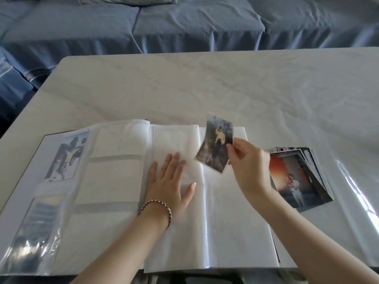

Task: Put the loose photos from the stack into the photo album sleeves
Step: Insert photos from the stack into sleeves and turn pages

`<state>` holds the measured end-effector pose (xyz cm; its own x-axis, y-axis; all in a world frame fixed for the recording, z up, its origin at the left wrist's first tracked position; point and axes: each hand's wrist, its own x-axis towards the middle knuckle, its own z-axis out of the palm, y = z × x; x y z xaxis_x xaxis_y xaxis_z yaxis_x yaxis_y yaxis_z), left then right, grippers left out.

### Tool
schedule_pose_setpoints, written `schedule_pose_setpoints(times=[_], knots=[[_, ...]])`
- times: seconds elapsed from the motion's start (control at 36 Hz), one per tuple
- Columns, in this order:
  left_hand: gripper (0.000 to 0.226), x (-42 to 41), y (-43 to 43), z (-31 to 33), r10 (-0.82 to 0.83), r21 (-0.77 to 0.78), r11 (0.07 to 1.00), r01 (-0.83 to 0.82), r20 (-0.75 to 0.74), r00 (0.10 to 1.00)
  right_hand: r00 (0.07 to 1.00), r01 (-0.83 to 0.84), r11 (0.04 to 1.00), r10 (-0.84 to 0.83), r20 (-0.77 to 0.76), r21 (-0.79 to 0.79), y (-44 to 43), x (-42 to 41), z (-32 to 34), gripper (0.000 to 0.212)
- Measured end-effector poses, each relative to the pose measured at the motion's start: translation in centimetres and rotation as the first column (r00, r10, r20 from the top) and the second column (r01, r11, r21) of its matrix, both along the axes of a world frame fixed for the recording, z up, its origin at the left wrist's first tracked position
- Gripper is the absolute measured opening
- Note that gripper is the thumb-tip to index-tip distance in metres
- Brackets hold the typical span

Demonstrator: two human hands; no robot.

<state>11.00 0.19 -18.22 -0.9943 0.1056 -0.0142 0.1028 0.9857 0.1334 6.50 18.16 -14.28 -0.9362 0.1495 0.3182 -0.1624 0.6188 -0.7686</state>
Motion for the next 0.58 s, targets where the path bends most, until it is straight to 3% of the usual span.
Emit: schedule_pose_setpoints(times=[0.17, 0.33, 0.47, 0.58], knots=[[0.06, 0.0, 0.1, 0.0, -0.002, 0.05, 0.999, 0.003, -0.014, 1.0, 0.997, 0.012, 0.999, -0.009, -0.073, 0.029, 0.4, -0.2, 1.0, 0.046], [0.057, 0.1, 0.1, 0.0, 0.003, 0.09, 0.996, 0.0, -0.037, 0.999, 0.993, -0.019, 0.995, 0.031, -0.114, 0.102, -0.3, 0.6, 1.2, 0.01], [0.058, 0.2, 0.1, 0.0, -0.002, 0.099, 0.995, 0.007, -0.053, 0.999, 0.973, -0.02, 0.975, 0.07, -0.218, 0.222, -0.6, 1.0, 1.3, 0.015], [0.062, 0.1, 0.2, 0.0, 0.0, 0.082, 0.997, 0.003, -0.043, 0.999, 0.966, -0.072, 0.944, 0.147, -0.214, 0.322, -1.1, 1.3, 0.7, 0.011]])
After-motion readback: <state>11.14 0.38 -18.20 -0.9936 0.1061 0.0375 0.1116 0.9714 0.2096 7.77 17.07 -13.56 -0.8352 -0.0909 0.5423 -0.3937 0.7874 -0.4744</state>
